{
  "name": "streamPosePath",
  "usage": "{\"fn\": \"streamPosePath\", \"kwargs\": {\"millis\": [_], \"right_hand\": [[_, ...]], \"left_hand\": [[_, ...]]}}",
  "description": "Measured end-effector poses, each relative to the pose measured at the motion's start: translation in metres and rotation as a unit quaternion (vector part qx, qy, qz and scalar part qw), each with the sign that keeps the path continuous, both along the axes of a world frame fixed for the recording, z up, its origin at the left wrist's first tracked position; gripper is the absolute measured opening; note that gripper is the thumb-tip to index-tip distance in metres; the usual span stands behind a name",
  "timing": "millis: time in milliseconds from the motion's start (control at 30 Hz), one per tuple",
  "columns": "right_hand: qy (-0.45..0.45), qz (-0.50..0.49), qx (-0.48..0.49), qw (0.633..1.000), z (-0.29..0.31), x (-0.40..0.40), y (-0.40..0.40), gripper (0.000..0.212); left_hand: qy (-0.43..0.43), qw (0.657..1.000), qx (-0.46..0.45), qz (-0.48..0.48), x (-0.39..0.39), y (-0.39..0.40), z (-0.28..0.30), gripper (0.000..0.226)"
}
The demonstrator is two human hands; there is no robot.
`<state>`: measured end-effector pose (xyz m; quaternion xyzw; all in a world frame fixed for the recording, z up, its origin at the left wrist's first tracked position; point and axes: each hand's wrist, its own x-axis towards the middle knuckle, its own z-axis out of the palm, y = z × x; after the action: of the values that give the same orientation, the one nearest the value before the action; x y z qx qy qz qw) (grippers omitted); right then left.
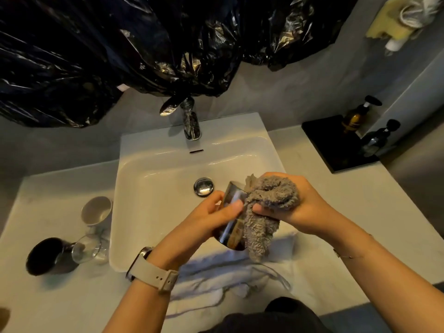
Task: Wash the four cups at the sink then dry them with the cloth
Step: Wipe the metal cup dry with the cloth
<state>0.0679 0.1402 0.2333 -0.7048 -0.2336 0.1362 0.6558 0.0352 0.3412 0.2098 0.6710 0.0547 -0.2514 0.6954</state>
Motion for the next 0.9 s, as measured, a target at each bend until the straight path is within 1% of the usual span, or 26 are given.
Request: {"fn": "streamPosePath", "kwargs": {"millis": [33,67,100,167,200,233,267,300,333,367,400,433,467,533,600,667,733,767,800,867,900], "right_hand": [[-0.002,0.010,-0.007,1.000,0.001,0.003,0.005,0.023],[-0.004,0.002,-0.008,1.000,0.001,0.004,0.011,0.021],[-0.008,-0.025,0.003,1.000,0.000,0.004,0.017,0.017],[-0.025,-0.122,0.039,0.991,-0.004,0.002,0.030,0.017],[-0.037,-0.171,0.055,0.983,-0.005,0.000,0.037,0.021],[-0.049,-0.210,0.067,0.974,-0.005,-0.001,0.044,0.025],[-0.055,-0.250,0.078,0.964,-0.005,-0.003,0.050,0.030],[-0.053,-0.291,0.093,0.951,-0.004,-0.004,0.054,0.033],[-0.052,-0.330,0.111,0.936,-0.003,-0.004,0.056,0.035],[-0.059,-0.366,0.128,0.920,-0.002,-0.003,0.055,0.036],[-0.070,-0.391,0.138,0.907,-0.001,0.000,0.050,0.036],[-0.079,-0.403,0.143,0.900,0.001,0.003,0.044,0.035],[-0.080,-0.399,0.137,0.903,0.003,0.007,0.036,0.034],[-0.051,-0.339,0.086,0.935,0.003,0.013,0.026,0.036],[0.023,-0.253,0.033,0.967,-0.004,0.011,0.028,0.039],[0.102,-0.202,0.028,0.974,-0.014,0.000,0.041,0.045],[0.143,-0.198,0.076,0.967,-0.023,-0.011,0.056,0.046],[0.134,-0.203,0.087,0.966,-0.027,-0.018,0.063,0.044],[0.099,-0.207,0.074,0.971,-0.033,-0.025,0.069,0.041],[-0.023,-0.202,-0.005,0.979,-0.047,-0.037,0.075,0.037],[-0.077,-0.196,-0.041,0.977,-0.054,-0.042,0.074,0.039]], "left_hand": [[-0.013,1.000,0.016,-0.023,0.001,-0.003,0.001,0.080],[-0.013,1.000,0.012,-0.024,0.000,-0.005,0.000,0.079],[-0.006,1.000,0.000,-0.013,-0.001,-0.009,0.001,0.078],[0.007,0.999,-0.051,0.015,-0.004,-0.016,0.003,0.070],[0.031,0.995,-0.082,0.050,-0.001,-0.022,0.006,0.059],[0.033,0.990,-0.117,0.073,-0.005,-0.022,0.004,0.044],[0.017,0.985,-0.156,0.076,-0.013,-0.015,0.004,0.033],[0.002,0.981,-0.147,0.127,-0.014,-0.009,0.003,0.030],[0.032,0.971,-0.156,0.180,-0.013,-0.004,0.010,0.032],[0.065,0.959,-0.224,0.162,-0.010,-0.007,0.008,0.037],[0.137,0.939,-0.270,0.163,-0.002,-0.012,0.005,0.050],[0.166,0.947,-0.215,0.174,0.005,-0.017,0.003,0.059],[0.159,0.951,-0.204,0.171,0.004,-0.012,-0.002,0.061],[0.140,0.939,-0.244,0.196,0.006,-0.004,-0.008,0.053],[0.134,0.929,-0.266,0.218,0.008,-0.001,-0.009,0.047],[0.125,0.930,-0.259,0.230,0.010,-0.004,-0.009,0.051],[0.112,0.933,-0.233,0.252,0.011,-0.009,-0.012,0.053],[0.112,0.928,-0.228,0.271,0.012,-0.011,-0.012,0.054],[0.120,0.922,-0.233,0.283,0.013,-0.012,-0.014,0.055],[0.138,0.904,-0.265,0.305,0.014,-0.011,-0.020,0.061],[0.141,0.898,-0.278,0.312,0.014,-0.011,-0.021,0.062]]}}
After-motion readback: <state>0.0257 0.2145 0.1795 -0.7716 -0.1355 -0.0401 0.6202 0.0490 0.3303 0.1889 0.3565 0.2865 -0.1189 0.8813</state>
